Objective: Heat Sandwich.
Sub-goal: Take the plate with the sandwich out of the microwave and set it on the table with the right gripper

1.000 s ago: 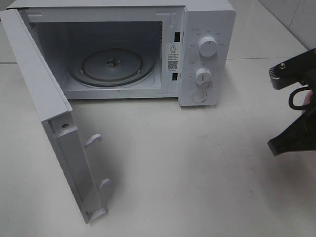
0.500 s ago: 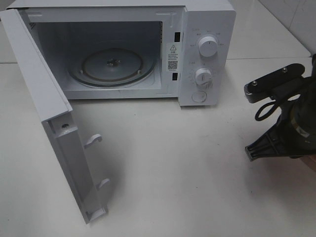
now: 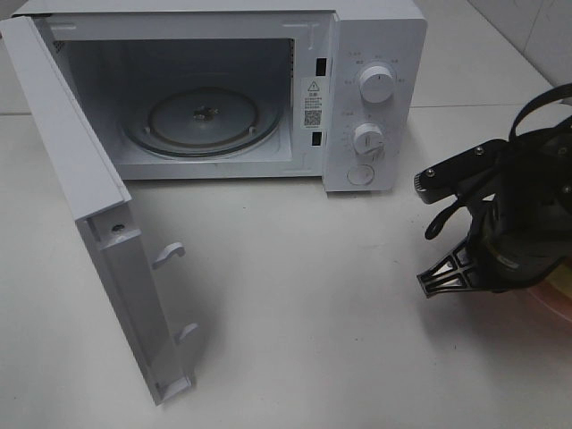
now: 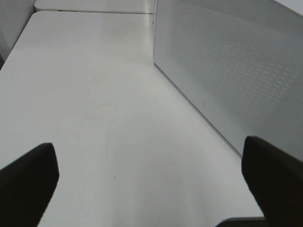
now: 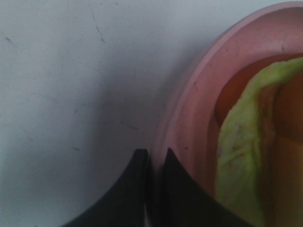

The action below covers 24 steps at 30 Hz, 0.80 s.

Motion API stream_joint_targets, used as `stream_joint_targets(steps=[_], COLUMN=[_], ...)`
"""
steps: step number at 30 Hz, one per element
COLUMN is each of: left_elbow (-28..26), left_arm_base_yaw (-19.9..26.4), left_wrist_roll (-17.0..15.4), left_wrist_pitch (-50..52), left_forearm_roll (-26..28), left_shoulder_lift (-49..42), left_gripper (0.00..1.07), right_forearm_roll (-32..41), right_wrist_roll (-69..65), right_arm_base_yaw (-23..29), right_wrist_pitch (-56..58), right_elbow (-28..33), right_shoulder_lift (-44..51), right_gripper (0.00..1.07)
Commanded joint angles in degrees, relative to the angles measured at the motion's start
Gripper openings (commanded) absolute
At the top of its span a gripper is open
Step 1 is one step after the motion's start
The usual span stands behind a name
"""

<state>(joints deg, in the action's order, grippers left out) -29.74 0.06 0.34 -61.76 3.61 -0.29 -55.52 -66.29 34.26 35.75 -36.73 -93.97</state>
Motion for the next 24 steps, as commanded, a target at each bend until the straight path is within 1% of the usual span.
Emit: stream_joint_targets(steps=[1, 5, 10, 12, 13, 19, 24], left_elbow=[0.23, 0.23, 0.23, 0.23, 0.23, 0.23, 0.23], left_arm_base_yaw=[0.11, 0.11, 0.11, 0.11, 0.11, 0.11, 0.11], left_wrist_roll=[-0.34, -0.34, -0.34, -0.34, -0.34, -0.34, -0.34], left_wrist_pitch=[0.17, 0.17, 0.17, 0.17, 0.17, 0.17, 0.17], left_forearm_roll=[0.06, 0.06, 0.06, 0.06, 0.06, 0.06, 0.06], left_shoulder_lift=[-0.29, -0.29, -0.29, -0.29, -0.29, -0.29, -0.29], left_gripper=[0.98, 0.98, 0.98, 0.98, 0.98, 0.98, 0.98], right_forearm_roll=[-4.07, -5.84, -6.42, -6.82, -7.79, -9.05, -8.54], right_wrist_roll=[-2.75, -3.38, -5.16, -5.33, -5.39, -5.5, -5.5], right_arm_base_yaw=[-0.11, -0.23, -2.64, -2.81, -3.38, -3.44, -3.44], right_wrist_pitch=[-0.17, -1.15, -3.5, -3.78, -3.95, -5.27, -6.3], right_elbow=[-0.29, -0.29, -0.29, -0.29, -0.29, -0.29, -0.29], right_shoulder_lift=[-1.83, -4.76, -7.91, -8.54, -9.45, -10.49, -10.49], right_gripper=[0.03, 0.03, 0.04, 0.04, 0.05, 0.07, 0.14])
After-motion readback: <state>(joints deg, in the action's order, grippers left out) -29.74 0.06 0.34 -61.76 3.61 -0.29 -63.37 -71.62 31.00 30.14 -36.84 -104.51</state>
